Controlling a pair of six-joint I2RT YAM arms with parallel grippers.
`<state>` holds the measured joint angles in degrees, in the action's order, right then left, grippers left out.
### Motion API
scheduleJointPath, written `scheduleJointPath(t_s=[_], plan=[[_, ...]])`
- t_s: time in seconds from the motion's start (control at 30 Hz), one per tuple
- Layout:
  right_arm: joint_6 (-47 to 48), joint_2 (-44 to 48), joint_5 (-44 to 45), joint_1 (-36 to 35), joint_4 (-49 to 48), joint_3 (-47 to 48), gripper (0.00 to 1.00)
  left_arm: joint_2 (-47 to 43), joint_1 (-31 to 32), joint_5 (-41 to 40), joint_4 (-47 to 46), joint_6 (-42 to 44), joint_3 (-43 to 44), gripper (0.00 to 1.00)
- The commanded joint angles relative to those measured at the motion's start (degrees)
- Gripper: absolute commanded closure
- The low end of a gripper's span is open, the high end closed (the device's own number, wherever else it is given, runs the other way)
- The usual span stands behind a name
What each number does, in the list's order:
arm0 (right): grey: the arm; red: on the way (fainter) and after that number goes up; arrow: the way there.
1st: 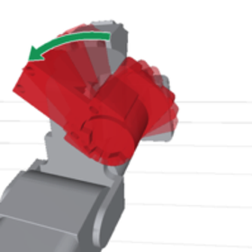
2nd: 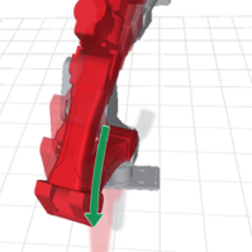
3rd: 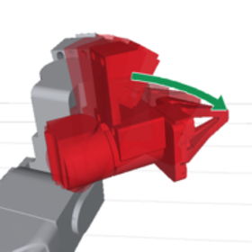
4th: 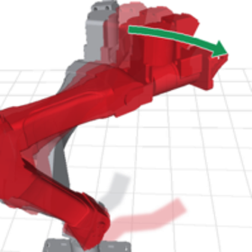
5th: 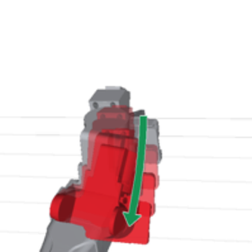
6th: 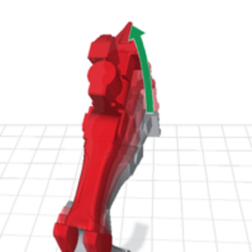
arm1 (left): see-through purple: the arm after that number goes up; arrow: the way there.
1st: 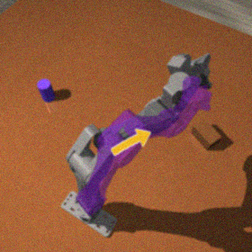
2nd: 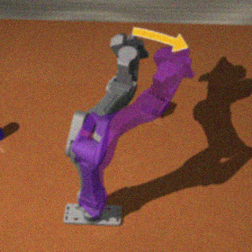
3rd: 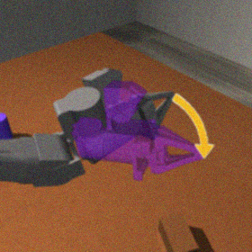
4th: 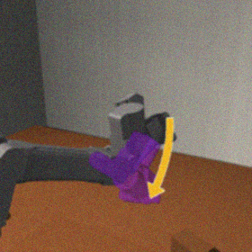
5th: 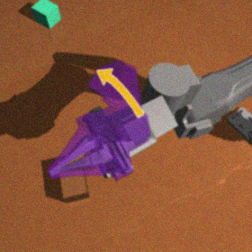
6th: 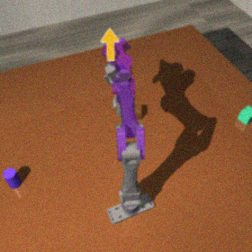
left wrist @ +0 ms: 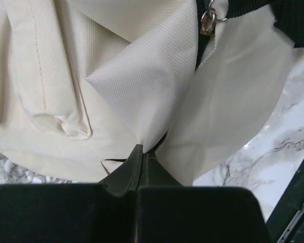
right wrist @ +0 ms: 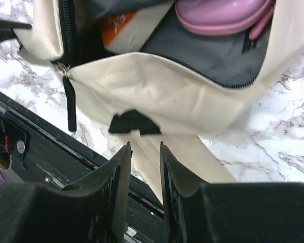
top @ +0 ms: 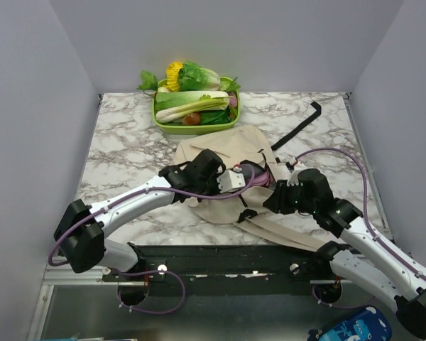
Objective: Pack the student bag
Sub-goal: Zip the student bag at the center of the board.
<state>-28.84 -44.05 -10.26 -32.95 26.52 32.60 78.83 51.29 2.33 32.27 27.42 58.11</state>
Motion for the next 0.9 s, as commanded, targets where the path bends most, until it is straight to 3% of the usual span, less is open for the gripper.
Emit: scheduleJointPath(t_s=[0.0, 0.17, 0.3, 0.43, 0.5, 0.63, 0.77, 0.87], plan=[[4.13, 1.95, 1.55, -0.27, 1.33, 3.69, 0.63, -2.1, -1.8, 4.34, 5.08, 5.36, 4.81, 1.0], [8.8, 1.61, 6.55, -0.27, -2.25, 6.6, 0.63, -3.41, -1.8, 9.27, 6.49, 5.37, 4.48, 1.0], [9.85, -4.71, 8.42, -0.27, -9.1, 8.88, 0.62, -6.31, -1.8, 9.89, 6.75, 4.57, 2.19, 1.0], [8.37, -12.62, 3.52, -0.19, -9.38, 14.41, 0.47, -8.25, -1.8, 9.1, 7.81, 5.01, 0.61, 1.0], [6.7, -13.43, -0.45, -0.19, -10.08, 15.21, 0.45, -9.3, -1.8, 9.27, 7.11, 5.45, -0.36, 1.0], [5.11, -12.03, -3.27, -0.19, -9.13, 13.98, 0.44, -8.43, -1.72, 9.36, 5.26, 5.19, -0.45, 1.0], [9.76, -6.41, -4.23, -0.19, -3.15, 13.19, 0.38, -8.16, -1.63, 10.06, 2.46, 4.31, -0.27, 1.0], [14.76, -1.48, -12.97, -0.19, -2.27, 12.75, 0.35, -8.08, -1.63, 9.98, 2.1, 3.17, -0.1, 1.0]])
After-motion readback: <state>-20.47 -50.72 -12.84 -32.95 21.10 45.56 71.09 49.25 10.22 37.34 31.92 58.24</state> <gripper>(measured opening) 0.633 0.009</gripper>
